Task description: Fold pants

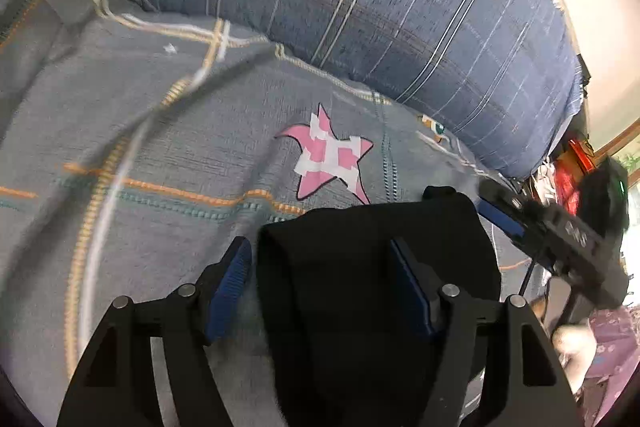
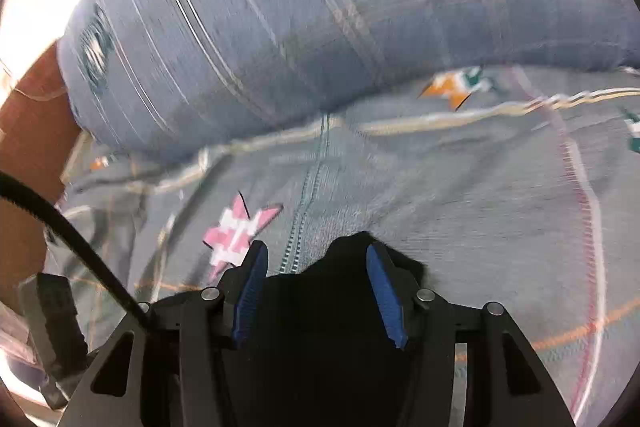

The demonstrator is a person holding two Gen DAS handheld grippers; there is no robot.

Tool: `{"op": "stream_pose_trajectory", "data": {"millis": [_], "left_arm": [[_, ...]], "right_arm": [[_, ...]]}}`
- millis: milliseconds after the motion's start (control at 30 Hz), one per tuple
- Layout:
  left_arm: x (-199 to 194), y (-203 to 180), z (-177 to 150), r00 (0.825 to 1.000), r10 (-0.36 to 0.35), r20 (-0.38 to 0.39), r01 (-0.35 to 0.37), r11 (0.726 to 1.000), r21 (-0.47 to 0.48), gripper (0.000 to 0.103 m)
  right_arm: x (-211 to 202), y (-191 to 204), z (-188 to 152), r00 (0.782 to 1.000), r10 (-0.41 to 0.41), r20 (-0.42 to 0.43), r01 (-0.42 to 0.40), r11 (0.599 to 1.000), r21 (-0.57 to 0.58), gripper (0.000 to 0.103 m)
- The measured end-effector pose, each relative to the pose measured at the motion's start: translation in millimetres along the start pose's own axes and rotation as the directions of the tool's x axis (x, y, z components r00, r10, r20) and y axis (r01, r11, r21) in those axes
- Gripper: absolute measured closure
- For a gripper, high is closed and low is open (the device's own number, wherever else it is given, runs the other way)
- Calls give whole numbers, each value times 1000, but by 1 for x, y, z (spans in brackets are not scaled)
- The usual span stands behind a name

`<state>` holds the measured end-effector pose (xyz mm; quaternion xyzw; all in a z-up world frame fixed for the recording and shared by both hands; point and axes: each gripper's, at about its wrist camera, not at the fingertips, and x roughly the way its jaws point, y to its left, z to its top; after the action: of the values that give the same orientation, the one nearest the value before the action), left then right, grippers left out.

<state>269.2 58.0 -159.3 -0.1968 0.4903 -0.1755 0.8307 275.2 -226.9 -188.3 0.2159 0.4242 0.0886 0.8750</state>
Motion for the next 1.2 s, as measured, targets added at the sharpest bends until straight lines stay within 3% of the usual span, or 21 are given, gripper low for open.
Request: {"op": "stream_pose_trajectory", "data": {"millis": [100,233,400,467,600,700,867,1033,1200], "left_arm": [[-31,-5,-16,997,54,57,-56,998,40,34],[-67,-9,-44,992,55,111,-59,998,38,34],[-101,-24,-86,979,100,175,-103,995,6,34],[-117,-38,-106,965,150,214,-158,987,20,34],[-138,-69,-141,916,271,295,-306,949,79,30],[-154,-88,-170,884,281,374,-345,932,114,25],[-159,-103,-199,895,256,365,-341,920,191,22],[-166,-114,-217,892,254,374,-355,905,234,22],[-168,-122,-225,893,250,373,-355,902,246,21]], "right_arm": [[-37,-5,-23,998,-22,62,23,1000,-21,42],[-83,-19,-78,989,-69,128,74,997,-31,39],[-124,-34,-157,981,-95,167,88,995,49,35],[-129,-32,-181,979,-103,177,88,992,92,34],[-131,-23,-221,986,-88,142,63,982,178,33],[-123,-9,-238,995,-53,82,39,985,171,33],[-126,12,-242,996,-48,77,39,992,123,31],[-141,23,-246,989,-53,136,40,995,94,24],[-142,24,-251,991,-38,128,27,996,86,23]]}}
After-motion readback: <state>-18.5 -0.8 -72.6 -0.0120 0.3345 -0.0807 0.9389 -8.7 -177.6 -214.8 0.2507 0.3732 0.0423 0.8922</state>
